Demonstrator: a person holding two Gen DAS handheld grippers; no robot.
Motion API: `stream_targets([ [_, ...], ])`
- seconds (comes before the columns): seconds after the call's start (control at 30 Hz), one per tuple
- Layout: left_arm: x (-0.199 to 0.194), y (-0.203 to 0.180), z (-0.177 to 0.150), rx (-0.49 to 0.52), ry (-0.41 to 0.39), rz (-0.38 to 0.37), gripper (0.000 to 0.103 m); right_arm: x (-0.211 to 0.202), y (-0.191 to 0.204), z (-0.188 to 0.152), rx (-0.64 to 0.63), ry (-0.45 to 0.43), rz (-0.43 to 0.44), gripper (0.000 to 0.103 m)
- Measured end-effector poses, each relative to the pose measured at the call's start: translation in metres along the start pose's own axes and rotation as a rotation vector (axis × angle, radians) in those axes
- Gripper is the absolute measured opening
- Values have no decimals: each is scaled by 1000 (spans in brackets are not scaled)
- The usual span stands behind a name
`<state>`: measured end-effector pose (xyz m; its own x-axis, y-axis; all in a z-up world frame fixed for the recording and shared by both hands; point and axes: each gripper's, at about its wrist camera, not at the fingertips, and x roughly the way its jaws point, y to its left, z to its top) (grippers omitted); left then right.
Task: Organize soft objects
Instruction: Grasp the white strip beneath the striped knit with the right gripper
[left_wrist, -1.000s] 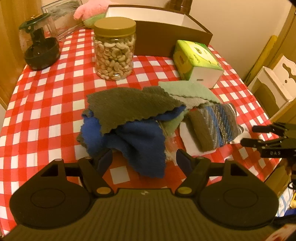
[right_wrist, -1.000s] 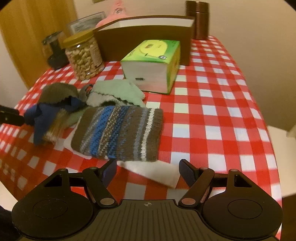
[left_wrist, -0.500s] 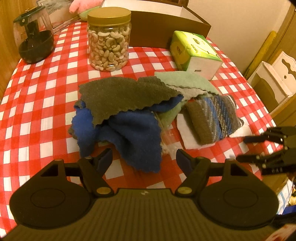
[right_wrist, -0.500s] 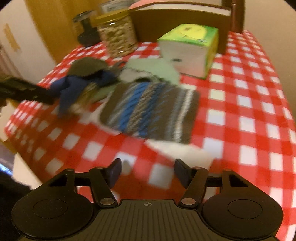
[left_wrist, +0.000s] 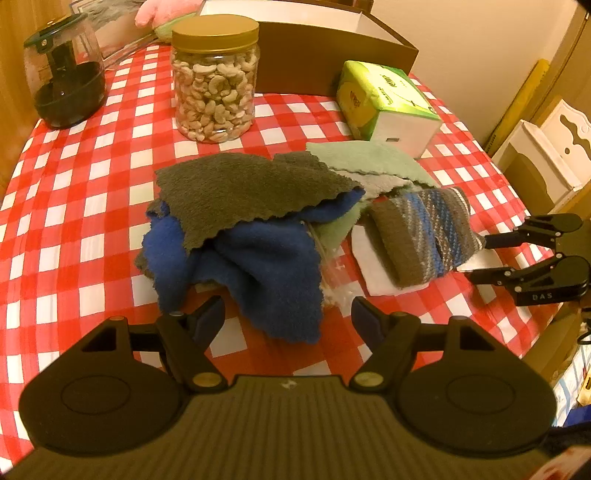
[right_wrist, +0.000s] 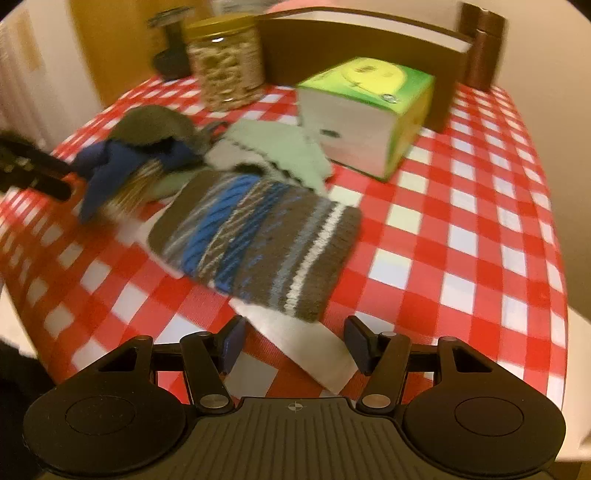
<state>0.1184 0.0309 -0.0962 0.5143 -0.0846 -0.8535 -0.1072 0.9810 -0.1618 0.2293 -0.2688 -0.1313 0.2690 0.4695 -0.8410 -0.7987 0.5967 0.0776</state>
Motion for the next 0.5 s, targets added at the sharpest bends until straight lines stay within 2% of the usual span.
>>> stream_targets([
  [0.13,0,4,-1,-17,3,3,74,-5,0,-2,-33,56,92,59],
  [0.27,2,6,-2,-28,9,1,73,-10,20,-8,-21,76,154,59],
  [0.33,4,7,-3,-30,12,-1,73,-10,35,-12,3,49,128,59],
  [0.4,5,7,-3,-28,14,0,73,-8,49,-13,29,20,55,59],
  [0.5,5,6,-2,-22,15,-4,72,-4,64,-13,61,-9,-63,52],
])
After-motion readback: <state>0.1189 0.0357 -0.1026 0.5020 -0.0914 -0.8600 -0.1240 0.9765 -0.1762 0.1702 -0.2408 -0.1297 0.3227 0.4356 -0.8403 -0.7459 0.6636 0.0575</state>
